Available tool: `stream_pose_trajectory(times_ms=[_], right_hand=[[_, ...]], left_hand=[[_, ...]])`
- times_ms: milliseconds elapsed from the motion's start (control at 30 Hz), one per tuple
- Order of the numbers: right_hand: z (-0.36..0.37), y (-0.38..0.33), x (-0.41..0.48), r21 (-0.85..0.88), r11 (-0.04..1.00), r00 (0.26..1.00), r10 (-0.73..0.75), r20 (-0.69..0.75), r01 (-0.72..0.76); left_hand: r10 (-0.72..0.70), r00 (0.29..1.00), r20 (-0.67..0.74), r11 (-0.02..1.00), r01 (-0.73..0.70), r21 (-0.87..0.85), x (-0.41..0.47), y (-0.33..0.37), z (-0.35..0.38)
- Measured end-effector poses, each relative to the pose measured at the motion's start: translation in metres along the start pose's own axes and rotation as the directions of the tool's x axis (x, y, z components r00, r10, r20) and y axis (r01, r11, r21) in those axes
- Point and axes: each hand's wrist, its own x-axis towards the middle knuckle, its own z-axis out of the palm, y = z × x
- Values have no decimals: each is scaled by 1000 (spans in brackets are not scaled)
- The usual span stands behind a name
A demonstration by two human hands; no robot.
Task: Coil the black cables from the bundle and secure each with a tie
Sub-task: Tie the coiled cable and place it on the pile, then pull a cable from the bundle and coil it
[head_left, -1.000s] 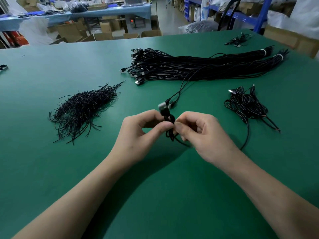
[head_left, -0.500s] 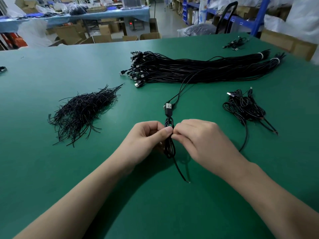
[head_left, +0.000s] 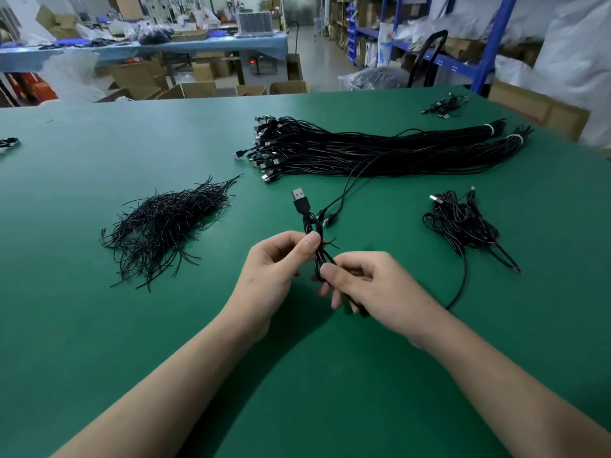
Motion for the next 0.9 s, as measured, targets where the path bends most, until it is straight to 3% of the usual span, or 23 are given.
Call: stream_pose_trajectory(times_ms=[133, 233, 367, 467, 600, 667, 767, 900], right_hand=[[-9, -5, 0, 32, 999, 998, 44, -49, -43], [-41, -15, 3, -213, 972, 970, 52, -238, -105], [-101, -17, 7, -604, 710, 868, 18, -497, -361], [-139, -5, 8, -609, 591, 772, 37, -634, -529], [-163, 5, 10, -564, 536, 726, 146, -672, -629], [-165, 7, 11, -606, 447, 728, 169, -665, -658], [-165, 1, 11, -685, 280, 734, 127, -668, -672], [-166, -14, 9, -712, 213, 733, 37, -679, -670]], left_hand=[[9, 1000, 30, 999, -10, 46, 1, -5, 4], [16, 998, 54, 992, -23, 127, 3, -8, 2], [23, 997, 72, 980, -37, 196, 4, -12, -1], [19, 996, 87, 971, -40, 236, 3, -13, 0], [30, 995, 95, 953, -58, 296, 1, -12, 3], [40, 994, 102, 936, -73, 343, -1, -10, 5], [76, 991, 113, 899, -117, 422, -2, -11, 7], [88, 988, 126, 807, -145, 573, 8, -15, 6]])
